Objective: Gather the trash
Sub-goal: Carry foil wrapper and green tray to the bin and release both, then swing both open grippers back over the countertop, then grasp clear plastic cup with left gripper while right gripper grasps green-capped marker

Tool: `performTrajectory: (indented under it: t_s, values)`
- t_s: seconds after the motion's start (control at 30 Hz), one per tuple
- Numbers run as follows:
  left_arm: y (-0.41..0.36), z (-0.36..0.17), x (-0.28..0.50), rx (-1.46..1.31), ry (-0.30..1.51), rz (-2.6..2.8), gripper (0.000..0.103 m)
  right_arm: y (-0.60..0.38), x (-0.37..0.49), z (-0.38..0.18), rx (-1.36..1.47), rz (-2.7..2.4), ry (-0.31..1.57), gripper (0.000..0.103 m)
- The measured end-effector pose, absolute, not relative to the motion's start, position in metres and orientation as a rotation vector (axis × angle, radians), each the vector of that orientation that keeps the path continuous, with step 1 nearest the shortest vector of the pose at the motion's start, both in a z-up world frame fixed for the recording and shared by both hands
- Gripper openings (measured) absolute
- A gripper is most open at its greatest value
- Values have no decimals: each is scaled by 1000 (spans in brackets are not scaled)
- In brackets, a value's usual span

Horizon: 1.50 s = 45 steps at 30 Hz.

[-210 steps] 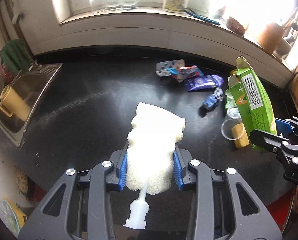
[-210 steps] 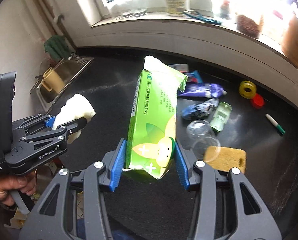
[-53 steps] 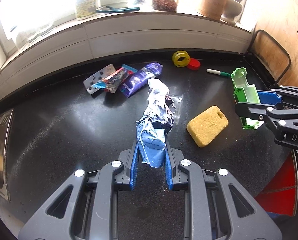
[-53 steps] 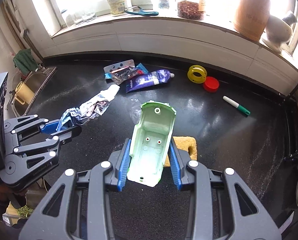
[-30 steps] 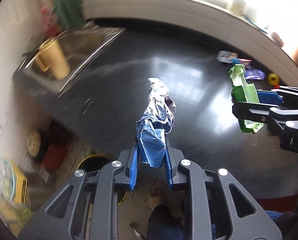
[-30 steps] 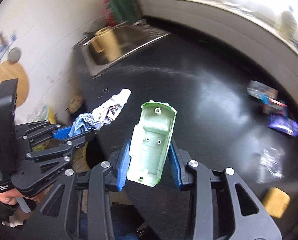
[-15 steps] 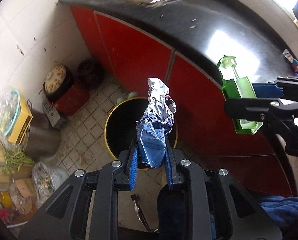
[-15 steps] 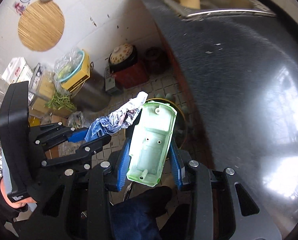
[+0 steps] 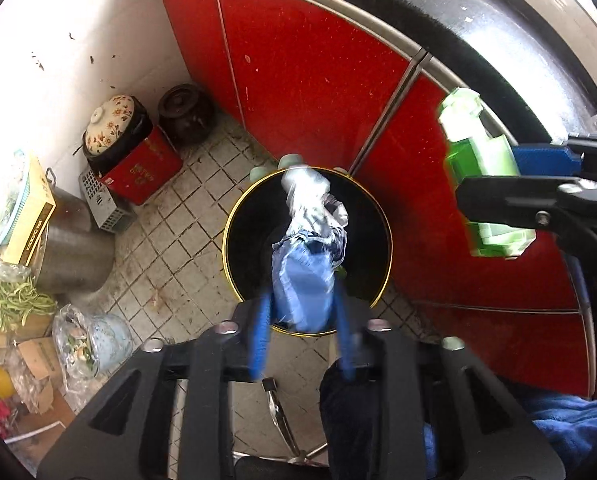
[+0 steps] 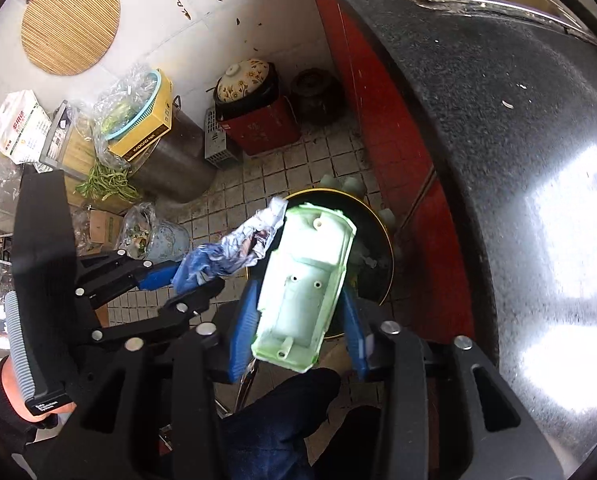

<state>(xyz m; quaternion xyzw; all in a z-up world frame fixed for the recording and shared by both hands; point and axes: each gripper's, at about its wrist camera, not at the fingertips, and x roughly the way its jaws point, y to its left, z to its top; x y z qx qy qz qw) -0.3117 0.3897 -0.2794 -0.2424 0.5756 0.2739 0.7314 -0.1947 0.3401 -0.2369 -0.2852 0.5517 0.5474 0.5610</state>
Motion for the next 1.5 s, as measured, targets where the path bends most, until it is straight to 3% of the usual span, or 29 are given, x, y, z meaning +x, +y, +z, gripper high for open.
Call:
performTrajectory:
  t_s: [0.03,0.07,0.37,0.6,0.9,1.17,1.5]
  values:
    - [390,-281,-312,-527,1265,609,57,341,-194,-237,-672,1287,1297,56]
    - [391,-281,-312,-519,1263,617,61,342,-194,-236,-678,1287,1290,59]
    - [384,-257,-295,-441,1223,606,85,310,-161,-207,-567,1227,1276,79]
    - [333,-192,-223,-245,1118,440,90,210,-91,-131,-385,1025,1150,84]
    - [182,-125,-69,-35,994,-23,90,-25,-15,-55,-114,485,1039,85]
    - [33,-112,5,108,974,-295,90,-181,-15,-53,25,219,1031,85]
    - [-32,-128,34,225,1000,-388,90,-256,-5,-72,101,135,1043,85]
